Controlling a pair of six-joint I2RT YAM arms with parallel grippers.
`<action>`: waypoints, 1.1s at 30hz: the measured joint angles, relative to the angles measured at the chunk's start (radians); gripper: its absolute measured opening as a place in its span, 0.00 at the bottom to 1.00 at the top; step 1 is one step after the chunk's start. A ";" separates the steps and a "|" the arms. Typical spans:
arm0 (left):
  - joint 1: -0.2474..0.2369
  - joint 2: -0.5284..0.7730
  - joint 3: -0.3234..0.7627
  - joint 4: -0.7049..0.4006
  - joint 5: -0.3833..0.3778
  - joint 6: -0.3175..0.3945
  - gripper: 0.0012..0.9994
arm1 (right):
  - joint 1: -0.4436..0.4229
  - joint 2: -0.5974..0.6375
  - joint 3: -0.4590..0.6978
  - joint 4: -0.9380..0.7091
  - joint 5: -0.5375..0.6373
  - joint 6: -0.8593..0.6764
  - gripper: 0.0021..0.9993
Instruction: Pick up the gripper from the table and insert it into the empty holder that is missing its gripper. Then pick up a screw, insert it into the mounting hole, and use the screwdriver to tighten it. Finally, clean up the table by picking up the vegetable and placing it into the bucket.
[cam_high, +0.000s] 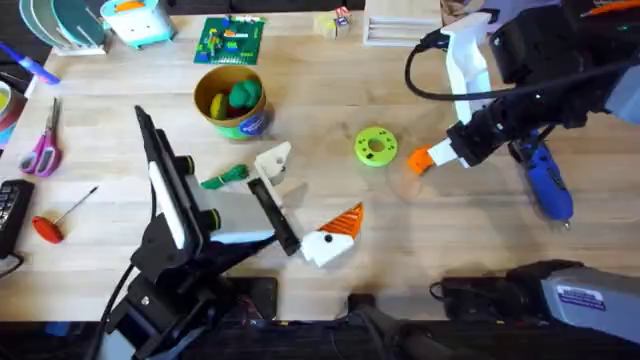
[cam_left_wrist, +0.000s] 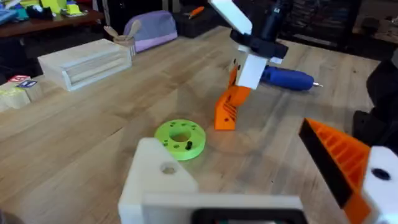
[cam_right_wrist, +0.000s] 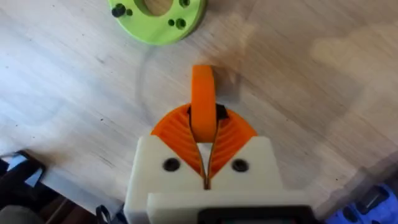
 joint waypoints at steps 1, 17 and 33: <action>0.000 0.000 0.000 0.000 0.000 0.000 0.99 | 0.000 -0.002 0.000 -0.003 0.000 0.000 0.02; 0.000 0.000 0.000 0.000 0.000 0.000 0.99 | -0.011 -0.212 -0.025 0.170 -0.615 0.128 0.01; 0.000 0.000 0.000 0.000 0.003 -0.064 0.99 | 0.089 -0.021 -0.074 0.436 -1.000 0.644 0.01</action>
